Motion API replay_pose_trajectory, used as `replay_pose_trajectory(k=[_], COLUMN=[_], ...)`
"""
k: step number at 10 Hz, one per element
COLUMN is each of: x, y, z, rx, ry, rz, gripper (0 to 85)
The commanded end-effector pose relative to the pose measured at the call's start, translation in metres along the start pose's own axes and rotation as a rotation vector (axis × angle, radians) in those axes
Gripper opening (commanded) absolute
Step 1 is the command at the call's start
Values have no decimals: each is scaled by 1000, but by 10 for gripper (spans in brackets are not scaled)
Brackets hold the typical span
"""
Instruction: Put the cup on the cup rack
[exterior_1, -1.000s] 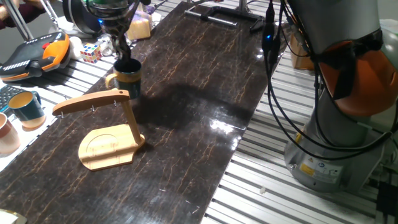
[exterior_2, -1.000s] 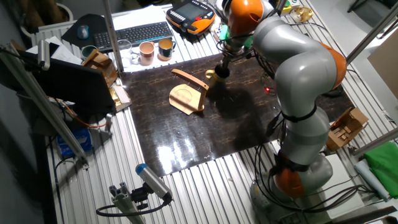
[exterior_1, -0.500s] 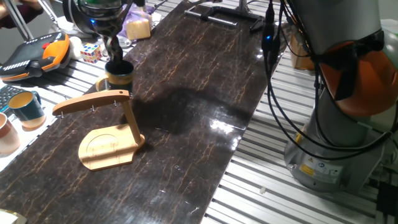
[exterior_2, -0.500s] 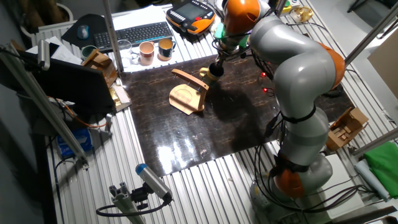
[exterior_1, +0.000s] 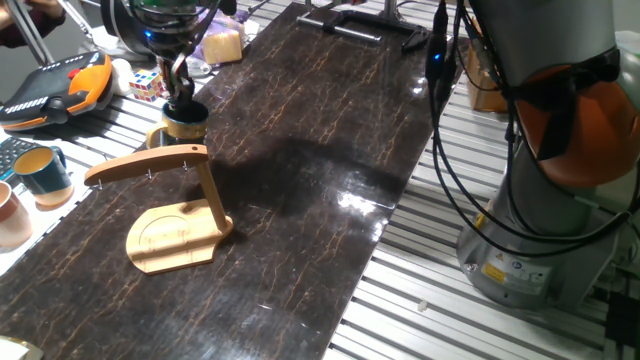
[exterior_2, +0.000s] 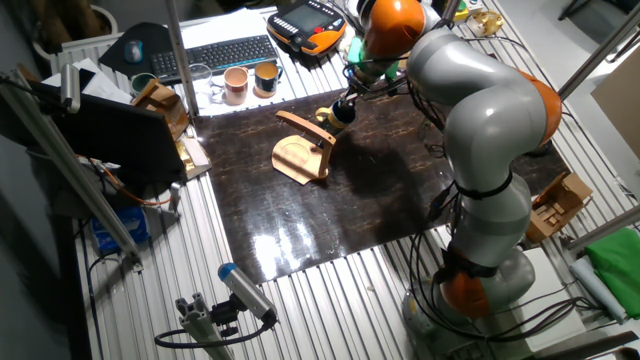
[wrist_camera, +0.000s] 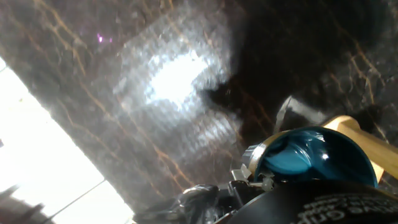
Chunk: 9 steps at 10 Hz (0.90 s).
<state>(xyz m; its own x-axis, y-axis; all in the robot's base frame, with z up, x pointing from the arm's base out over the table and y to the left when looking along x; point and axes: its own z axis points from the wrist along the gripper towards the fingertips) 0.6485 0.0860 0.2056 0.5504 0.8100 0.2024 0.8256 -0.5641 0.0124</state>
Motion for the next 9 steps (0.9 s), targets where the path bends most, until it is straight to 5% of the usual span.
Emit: replay_pose_trajectory(k=[1, 9], x=[2, 17], y=[0, -9], z=[2, 1], rx=[2, 11], ry=[5, 36], rz=[13, 43], gripper=[10, 10])
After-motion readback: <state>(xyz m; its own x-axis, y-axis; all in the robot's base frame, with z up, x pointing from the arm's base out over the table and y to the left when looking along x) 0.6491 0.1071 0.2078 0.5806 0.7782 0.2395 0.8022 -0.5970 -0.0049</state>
